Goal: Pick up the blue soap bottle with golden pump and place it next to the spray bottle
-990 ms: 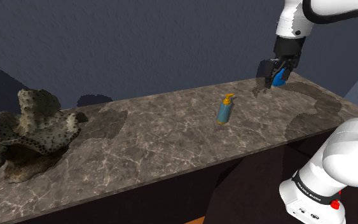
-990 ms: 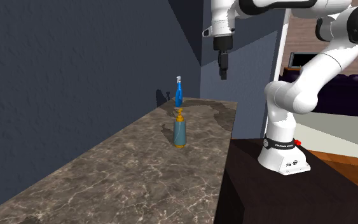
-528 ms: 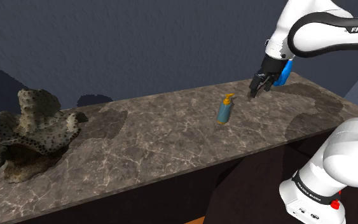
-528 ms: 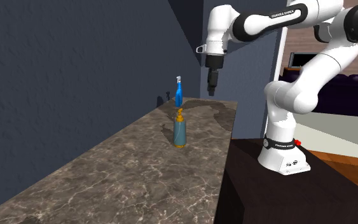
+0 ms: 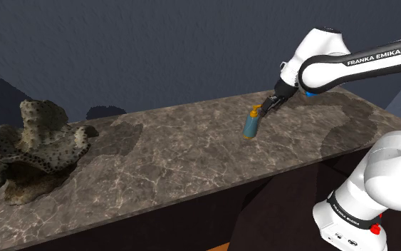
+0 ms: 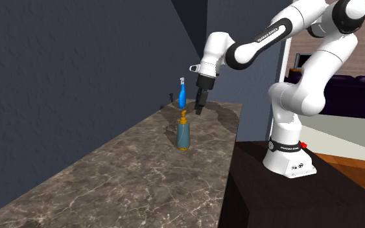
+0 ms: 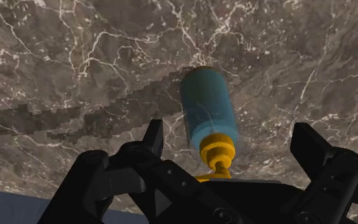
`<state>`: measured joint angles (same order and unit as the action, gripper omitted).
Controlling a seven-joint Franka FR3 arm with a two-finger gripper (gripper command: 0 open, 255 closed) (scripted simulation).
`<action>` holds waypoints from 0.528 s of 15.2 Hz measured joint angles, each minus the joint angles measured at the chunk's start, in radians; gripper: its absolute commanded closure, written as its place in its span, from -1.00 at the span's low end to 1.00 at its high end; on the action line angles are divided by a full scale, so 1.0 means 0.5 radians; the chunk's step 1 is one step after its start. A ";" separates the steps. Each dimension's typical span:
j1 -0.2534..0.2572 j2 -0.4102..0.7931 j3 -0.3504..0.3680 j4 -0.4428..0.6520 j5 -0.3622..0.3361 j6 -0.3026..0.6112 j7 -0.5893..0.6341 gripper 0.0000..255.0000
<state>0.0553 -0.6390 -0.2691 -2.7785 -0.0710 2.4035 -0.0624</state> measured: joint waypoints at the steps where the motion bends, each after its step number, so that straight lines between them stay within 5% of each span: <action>1: 0.036 0.082 -0.045 -0.011 0.026 0.140 -0.049 -1.00; 8: 0.190 0.397 -0.196 -0.053 0.148 0.604 -0.205 -1.00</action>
<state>0.1502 -0.4403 -0.3672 -2.8050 0.0030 2.7057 -0.1650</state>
